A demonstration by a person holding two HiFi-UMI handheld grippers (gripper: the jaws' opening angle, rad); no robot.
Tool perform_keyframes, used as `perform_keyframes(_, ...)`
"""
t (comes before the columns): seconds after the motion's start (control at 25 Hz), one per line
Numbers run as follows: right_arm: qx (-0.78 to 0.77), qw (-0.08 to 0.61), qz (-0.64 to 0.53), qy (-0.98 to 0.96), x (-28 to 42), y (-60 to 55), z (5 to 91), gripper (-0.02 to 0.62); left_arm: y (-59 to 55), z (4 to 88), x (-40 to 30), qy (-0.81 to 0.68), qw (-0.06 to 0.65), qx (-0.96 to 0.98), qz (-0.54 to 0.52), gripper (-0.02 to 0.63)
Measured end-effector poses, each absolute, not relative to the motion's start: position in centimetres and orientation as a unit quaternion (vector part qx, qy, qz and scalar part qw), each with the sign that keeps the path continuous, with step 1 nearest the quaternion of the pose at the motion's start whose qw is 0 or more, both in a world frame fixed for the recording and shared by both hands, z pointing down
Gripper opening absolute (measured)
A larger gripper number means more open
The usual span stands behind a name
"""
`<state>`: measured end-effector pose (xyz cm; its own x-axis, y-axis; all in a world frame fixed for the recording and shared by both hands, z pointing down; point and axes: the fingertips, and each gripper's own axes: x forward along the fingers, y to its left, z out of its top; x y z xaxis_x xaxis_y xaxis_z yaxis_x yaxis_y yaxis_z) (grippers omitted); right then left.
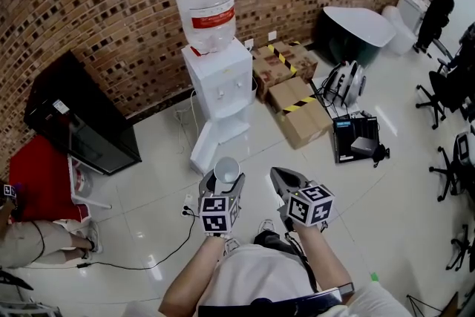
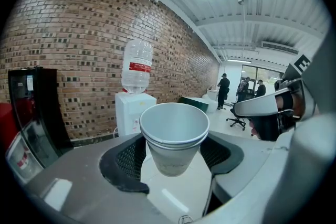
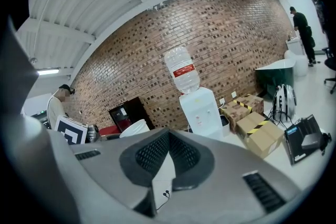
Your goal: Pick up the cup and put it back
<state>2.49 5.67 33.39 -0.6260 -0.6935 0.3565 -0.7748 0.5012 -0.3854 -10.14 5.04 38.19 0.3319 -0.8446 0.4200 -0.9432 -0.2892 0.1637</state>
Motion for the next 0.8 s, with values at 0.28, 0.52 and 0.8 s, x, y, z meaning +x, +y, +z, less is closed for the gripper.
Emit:
perform_keyframes(0.28,0.424,0.078,0.262,-0.863,2.2,4.9,33.6,0.011,4.6,38.4,-10.6,-0.569,0.196,0.789,0.127,0.331)
perform_keyframes(0.52,0.420,0.071,0.267,-0.864,2.0,4.7,33.7,0.011,4.3,38.4,-10.8,-0.574,0.193,0.786,0.127,0.330)
perform_keyframes(0.8,0.416,0.073,0.263,-0.867,2.1,4.2,33.5,0.011,3.9,38.2,-10.5,-0.576,0.196,0.784,0.123,0.330)
